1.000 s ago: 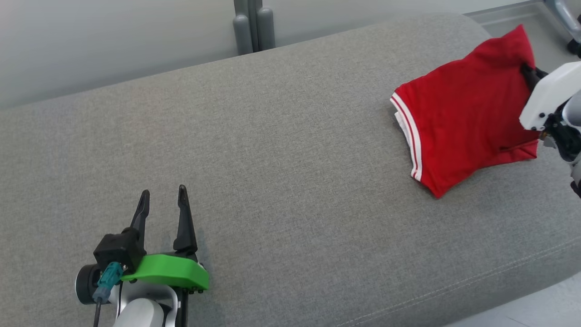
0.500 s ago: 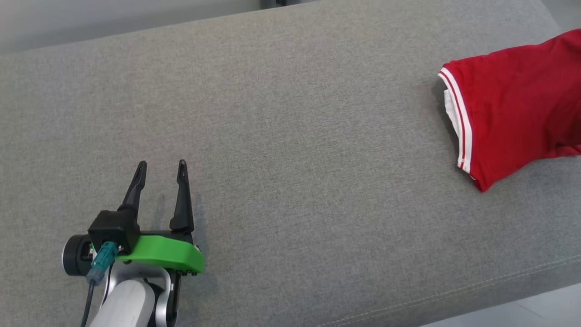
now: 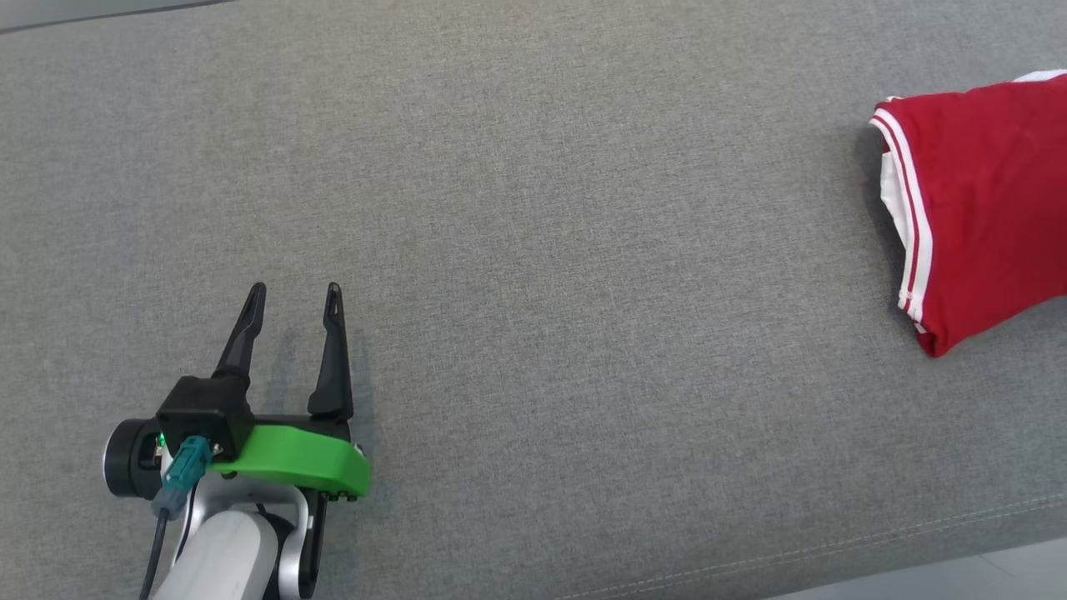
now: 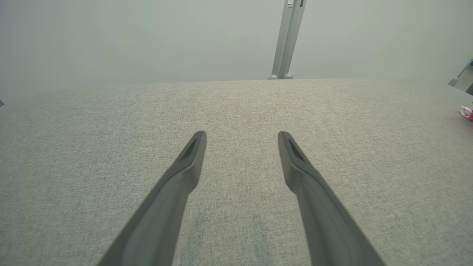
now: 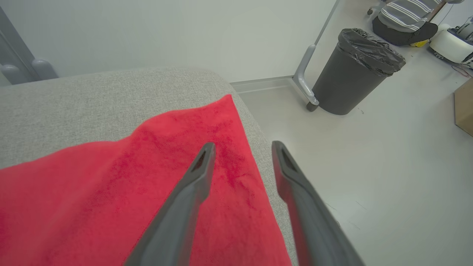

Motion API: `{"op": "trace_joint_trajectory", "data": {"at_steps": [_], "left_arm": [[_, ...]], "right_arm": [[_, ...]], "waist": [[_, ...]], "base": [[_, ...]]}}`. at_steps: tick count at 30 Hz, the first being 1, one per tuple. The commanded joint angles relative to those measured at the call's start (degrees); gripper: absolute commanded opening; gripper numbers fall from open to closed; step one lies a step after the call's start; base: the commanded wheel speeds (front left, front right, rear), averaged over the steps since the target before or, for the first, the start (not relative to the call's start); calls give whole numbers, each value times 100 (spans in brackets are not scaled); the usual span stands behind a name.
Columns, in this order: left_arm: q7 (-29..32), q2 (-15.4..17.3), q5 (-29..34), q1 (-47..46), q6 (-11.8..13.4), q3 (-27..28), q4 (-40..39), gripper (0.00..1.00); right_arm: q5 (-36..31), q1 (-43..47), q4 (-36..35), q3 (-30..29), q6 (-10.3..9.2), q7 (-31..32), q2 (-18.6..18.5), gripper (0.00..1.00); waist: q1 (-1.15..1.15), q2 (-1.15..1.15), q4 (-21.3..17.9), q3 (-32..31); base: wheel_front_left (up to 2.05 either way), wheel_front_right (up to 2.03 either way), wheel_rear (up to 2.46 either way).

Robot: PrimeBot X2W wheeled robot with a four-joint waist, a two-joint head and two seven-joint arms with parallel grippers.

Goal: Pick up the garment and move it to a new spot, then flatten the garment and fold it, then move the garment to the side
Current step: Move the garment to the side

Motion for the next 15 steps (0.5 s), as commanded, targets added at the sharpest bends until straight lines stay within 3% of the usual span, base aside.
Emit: {"op": "trace_joint_trajectory", "data": {"at_steps": [1, 15], "left_arm": [[18, 37, 23, -44, 32, 3, -17, 100], [59, 128, 2, 1, 115, 18, -104, 100]], "right_arm": [[-94, 86, 8, -30, -4, -36, 20, 100], [-1154, 109, 9, -1026, -4, -217, 367, 100]], "waist": [[0, 0, 10, 15], [0, 0, -69, -57]], "base": [[0, 0, 0], [0, 0, 0]]}}
